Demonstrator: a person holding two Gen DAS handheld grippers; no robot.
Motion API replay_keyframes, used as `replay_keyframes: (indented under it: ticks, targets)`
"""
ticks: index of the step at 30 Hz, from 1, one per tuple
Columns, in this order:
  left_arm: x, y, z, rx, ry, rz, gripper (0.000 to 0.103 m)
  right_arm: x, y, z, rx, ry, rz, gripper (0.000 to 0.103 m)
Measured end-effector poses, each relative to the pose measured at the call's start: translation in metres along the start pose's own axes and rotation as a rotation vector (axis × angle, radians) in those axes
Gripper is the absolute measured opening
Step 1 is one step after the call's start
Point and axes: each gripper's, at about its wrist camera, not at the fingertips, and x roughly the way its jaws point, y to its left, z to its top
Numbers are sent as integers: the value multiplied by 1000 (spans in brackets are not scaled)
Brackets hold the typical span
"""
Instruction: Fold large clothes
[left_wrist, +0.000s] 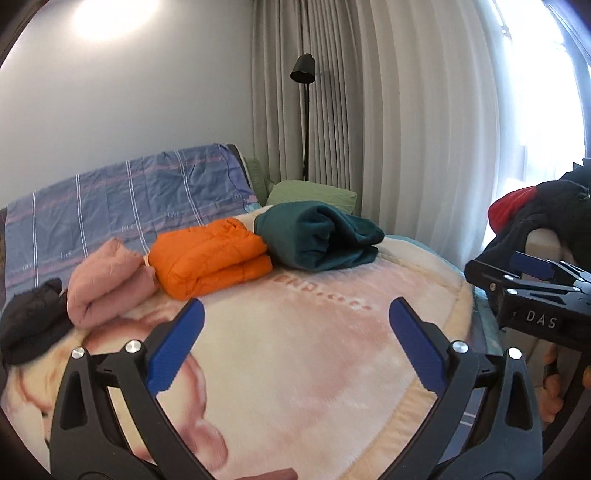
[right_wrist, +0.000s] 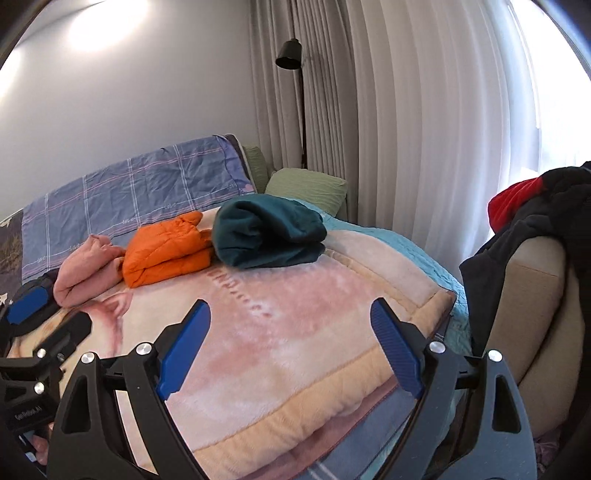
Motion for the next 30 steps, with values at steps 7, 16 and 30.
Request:
replay_keyframes:
  ticks: [7,16,30]
  targets:
    - [-21,4,-14,-18,13,7,101,-18,12,-7,-27,-7,-1,88]
    - [-44,4,-18,-8,-7,53,101,-26,18,-7,-42,-22,-9,88]
    - [-43,2,-22,7,41,51,101,-21,20,-10,-44,0,-11,88]
